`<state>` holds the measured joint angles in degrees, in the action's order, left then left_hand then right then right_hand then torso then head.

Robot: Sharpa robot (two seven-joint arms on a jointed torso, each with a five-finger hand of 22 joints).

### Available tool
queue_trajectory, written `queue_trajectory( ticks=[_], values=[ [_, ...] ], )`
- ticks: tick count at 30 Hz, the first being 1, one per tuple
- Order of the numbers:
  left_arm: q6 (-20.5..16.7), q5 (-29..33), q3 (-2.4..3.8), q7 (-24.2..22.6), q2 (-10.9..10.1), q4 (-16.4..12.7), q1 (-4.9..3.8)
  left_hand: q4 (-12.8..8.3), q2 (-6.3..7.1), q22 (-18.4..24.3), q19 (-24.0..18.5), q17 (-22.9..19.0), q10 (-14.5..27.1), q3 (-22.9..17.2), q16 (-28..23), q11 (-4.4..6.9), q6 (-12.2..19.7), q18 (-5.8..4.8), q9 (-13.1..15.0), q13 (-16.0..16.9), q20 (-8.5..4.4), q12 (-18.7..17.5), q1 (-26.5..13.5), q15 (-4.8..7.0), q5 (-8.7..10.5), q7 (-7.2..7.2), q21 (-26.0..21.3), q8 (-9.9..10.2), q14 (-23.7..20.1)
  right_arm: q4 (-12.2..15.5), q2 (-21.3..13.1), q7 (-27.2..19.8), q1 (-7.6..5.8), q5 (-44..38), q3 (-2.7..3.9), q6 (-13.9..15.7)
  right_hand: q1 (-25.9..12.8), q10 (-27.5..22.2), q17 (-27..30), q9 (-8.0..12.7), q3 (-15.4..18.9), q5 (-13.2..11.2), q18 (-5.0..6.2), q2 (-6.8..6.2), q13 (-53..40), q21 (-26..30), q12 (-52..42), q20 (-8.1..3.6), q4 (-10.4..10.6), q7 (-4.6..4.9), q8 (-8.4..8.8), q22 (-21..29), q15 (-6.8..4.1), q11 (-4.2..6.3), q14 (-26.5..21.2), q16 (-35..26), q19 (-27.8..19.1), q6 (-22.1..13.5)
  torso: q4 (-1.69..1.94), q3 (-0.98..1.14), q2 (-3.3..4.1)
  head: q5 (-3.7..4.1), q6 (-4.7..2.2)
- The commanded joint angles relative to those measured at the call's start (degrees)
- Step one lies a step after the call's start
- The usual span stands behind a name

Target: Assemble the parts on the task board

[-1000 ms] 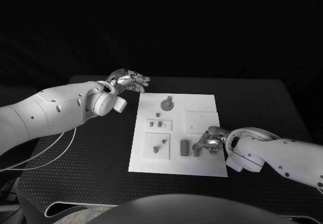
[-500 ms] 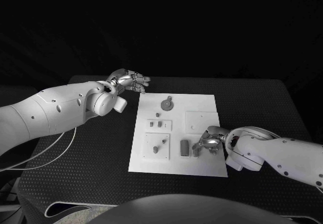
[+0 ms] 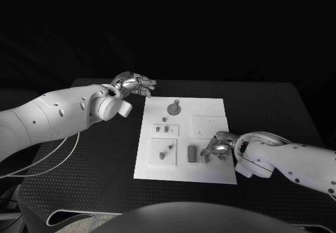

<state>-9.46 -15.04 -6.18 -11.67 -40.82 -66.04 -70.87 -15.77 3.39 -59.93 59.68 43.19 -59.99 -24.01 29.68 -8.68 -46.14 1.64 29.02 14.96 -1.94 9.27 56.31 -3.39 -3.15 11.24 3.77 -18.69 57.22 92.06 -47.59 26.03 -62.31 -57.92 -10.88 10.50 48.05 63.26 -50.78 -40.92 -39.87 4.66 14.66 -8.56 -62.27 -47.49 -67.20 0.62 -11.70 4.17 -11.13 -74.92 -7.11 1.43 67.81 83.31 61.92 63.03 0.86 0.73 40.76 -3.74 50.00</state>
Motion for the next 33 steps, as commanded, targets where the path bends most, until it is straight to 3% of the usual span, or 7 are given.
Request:
queue_trajectory(
  ticks=[1, 11, 26, 33],
  values=[
    [0.7, -0.1, 0.04, -0.4, 0.1, -0.1, -0.07, 0.4, -0.07, 0.1, -0.5, 0.1, 0.4, -0.1, -0.3, 0.02, 0.4, 0.85, -0.1, -0.1, -0.06, -0.1, -0.7, -0.29, 0.30, -0.16, 0.2, -0.2, -0.1, 0.4, 0.4, -1.0, 0.31, 0.0, -0.16, -1.7, 0.0, -0.3, 0.1, 0.4, -0.1, -0.1, 0.34, -0.69, 0.1, 0.4, 0.4, 0.35, 0.8, 0.65, -0.26, -0.9, -0.07, -0.01, -0.4, -0.2, 0.0, -0.7, 0.00, -0.01, 0.01, 0.00, 0.00],
    [0.7, -0.1, 0.04, -0.4, 0.1, -0.1, -0.07, 0.4, -0.08, 0.1, -0.5, 0.1, 0.4, -0.1, -0.3, 0.02, 0.4, 0.85, -0.1, -0.1, -0.05, -0.1, -0.7, -0.30, 0.30, -0.16, 0.2, -0.2, -0.1, 0.5, 0.3, -1.6, 0.31, 0.2, -0.17, -1.5, -0.2, -0.3, 0.1, 0.6, -0.2, -0.2, 0.34, -1.49, 0.1, 0.5, 0.3, 0.35, 2.3, 0.62, -0.46, -1.0, -0.06, 0.01, -0.4, -0.1, 0.0, -0.6, 0.01, -0.02, 0.00, -0.06, 0.00],
    [0.7, -0.1, 0.04, -0.4, 0.1, -0.1, -0.07, 0.4, -0.07, 0.1, -0.5, 0.1, 0.4, -0.1, -0.3, 0.01, 0.4, 0.86, -0.1, -0.1, -0.05, -0.1, -0.7, -0.30, 0.30, -0.16, 0.2, -0.2, -0.1, 0.8, 0.1, -2.7, 0.31, 0.4, -0.16, -1.8, -3.1, -0.3, 0.0, 0.9, -0.5, -0.2, 0.34, -5.49, 0.2, 0.5, 0.0, 0.14, 6.7, 0.52, -0.96, -1.1, -0.16, 0.12, -0.4, 0.0, 0.1, -0.7, -0.01, -0.01, 0.00, -0.32, 0.00],
    [0.7, -0.1, 0.04, -0.4, 0.1, -0.2, -0.07, 0.4, -0.07, 0.1, -0.5, 0.1, 0.4, -0.1, -0.3, 0.01, 0.4, 0.86, -0.1, -0.1, -0.05, -0.1, -0.7, -0.30, 0.30, -0.16, 0.2, -0.2, -0.1, 1.0, 0.1, -2.7, 0.31, 0.3, -0.16, -2.1, -3.2, -0.3, 0.0, 1.0, -0.6, -0.2, 0.34, -5.84, 0.2, 0.5, 0.0, 0.12, 7.0, 0.52, -1.01, -1.1, -0.16, 0.13, -0.4, 0.0, 0.1, -0.7, 0.02, -0.02, 0.00, -0.39, 0.00]
  ],
)
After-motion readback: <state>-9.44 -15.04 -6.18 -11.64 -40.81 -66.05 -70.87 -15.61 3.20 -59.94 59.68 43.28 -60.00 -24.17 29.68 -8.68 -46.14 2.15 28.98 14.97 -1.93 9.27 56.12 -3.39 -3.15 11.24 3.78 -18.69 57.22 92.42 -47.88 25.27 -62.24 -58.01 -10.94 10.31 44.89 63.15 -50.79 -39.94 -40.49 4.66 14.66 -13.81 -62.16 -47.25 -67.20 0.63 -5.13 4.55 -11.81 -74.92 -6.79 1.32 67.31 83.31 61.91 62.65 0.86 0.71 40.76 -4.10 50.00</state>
